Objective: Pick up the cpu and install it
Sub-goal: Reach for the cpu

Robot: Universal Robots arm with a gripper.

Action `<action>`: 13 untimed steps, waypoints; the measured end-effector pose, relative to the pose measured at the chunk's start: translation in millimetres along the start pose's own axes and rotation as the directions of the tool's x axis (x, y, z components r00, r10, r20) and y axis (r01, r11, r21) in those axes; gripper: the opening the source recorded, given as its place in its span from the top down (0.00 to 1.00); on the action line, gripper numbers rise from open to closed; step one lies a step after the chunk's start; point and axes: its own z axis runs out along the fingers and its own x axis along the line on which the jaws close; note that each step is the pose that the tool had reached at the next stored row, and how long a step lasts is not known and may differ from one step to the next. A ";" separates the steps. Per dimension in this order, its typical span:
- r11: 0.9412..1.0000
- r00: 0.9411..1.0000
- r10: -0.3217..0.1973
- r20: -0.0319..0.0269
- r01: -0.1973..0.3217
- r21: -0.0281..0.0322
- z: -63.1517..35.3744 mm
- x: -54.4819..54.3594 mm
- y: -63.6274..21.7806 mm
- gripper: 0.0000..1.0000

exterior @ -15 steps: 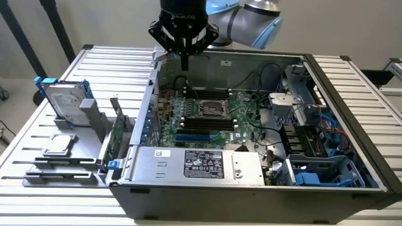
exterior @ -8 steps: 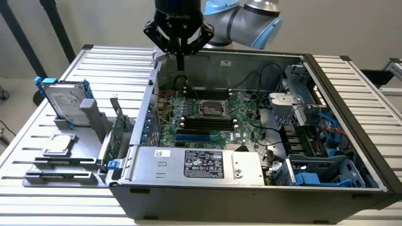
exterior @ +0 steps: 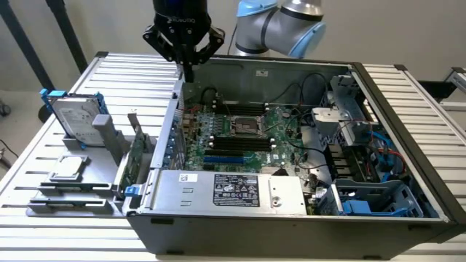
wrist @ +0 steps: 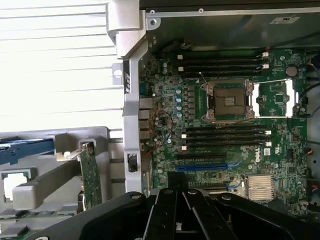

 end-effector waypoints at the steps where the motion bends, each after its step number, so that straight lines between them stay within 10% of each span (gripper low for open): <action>1: 1.000 1.000 0.000 0.000 0.000 0.001 0.8 4.4 -0.3 0.89; 13: 1.000 1.000 0.000 0.001 0.000 0.017 11.2 59.0 -4.7 0.89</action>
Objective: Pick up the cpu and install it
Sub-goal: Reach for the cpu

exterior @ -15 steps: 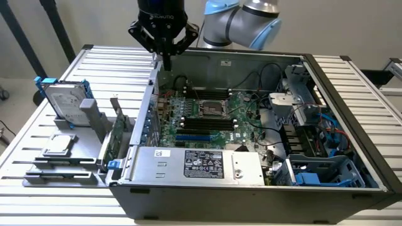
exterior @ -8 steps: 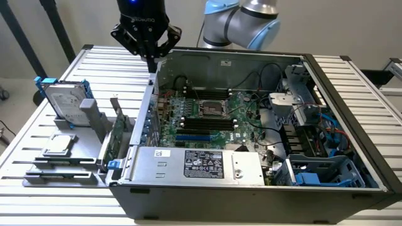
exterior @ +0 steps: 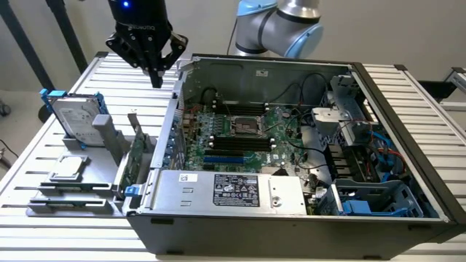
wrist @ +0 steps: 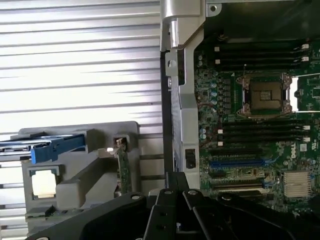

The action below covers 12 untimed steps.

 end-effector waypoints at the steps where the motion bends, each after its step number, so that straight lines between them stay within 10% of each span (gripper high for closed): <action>1: 1.000 1.000 0.000 0.000 0.000 0.001 1.2 4.5 -0.4 0.89; 12: 1.000 1.000 0.000 -0.001 0.000 0.005 14.0 54.9 -4.3 0.89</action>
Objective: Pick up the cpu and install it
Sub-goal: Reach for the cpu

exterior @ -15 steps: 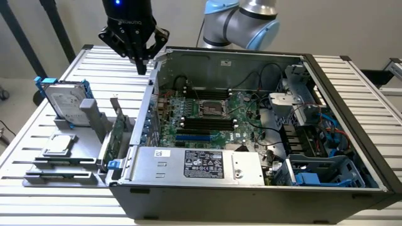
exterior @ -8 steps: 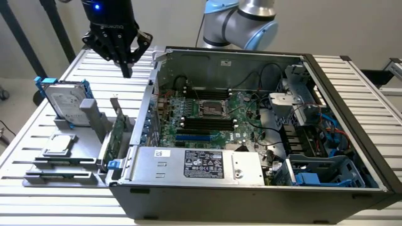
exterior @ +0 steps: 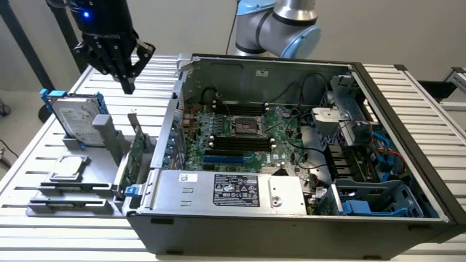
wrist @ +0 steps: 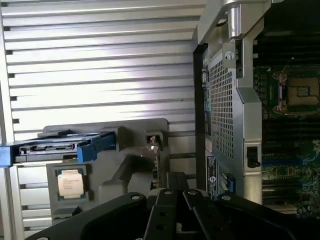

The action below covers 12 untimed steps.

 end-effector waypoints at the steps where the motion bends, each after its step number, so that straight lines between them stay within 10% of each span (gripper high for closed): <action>1: 1.000 1.000 0.000 -0.001 0.000 0.001 0.7 4.5 -0.4 0.89; 12: 1.000 1.000 0.000 -0.019 0.000 0.018 4.9 54.4 -4.0 0.89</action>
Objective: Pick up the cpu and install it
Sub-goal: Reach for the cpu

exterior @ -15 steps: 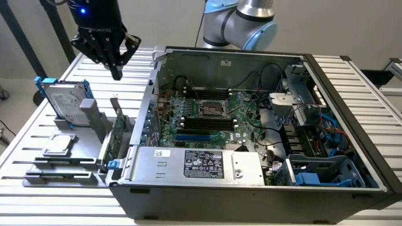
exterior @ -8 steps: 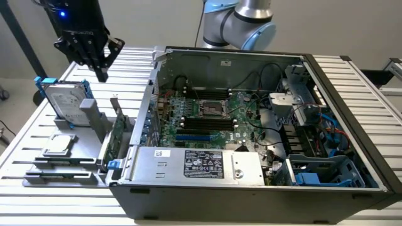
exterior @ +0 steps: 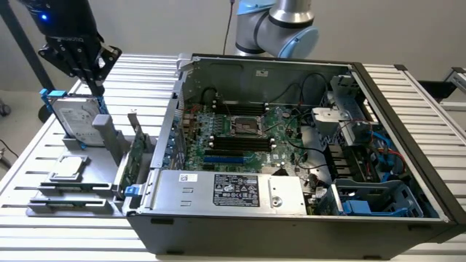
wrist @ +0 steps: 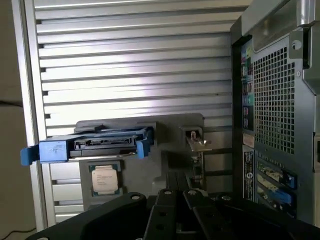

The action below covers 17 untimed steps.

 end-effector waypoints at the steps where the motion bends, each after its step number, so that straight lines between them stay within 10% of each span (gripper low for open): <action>1: 1.000 1.000 0.000 -0.001 0.000 0.002 0.3 4.5 -0.3 0.89; 10: 1.000 1.000 0.000 -0.009 0.000 0.027 2.9 45.5 -3.2 0.89; 17: 0.998 1.000 0.000 -0.011 0.000 0.058 4.3 76.0 -5.4 0.89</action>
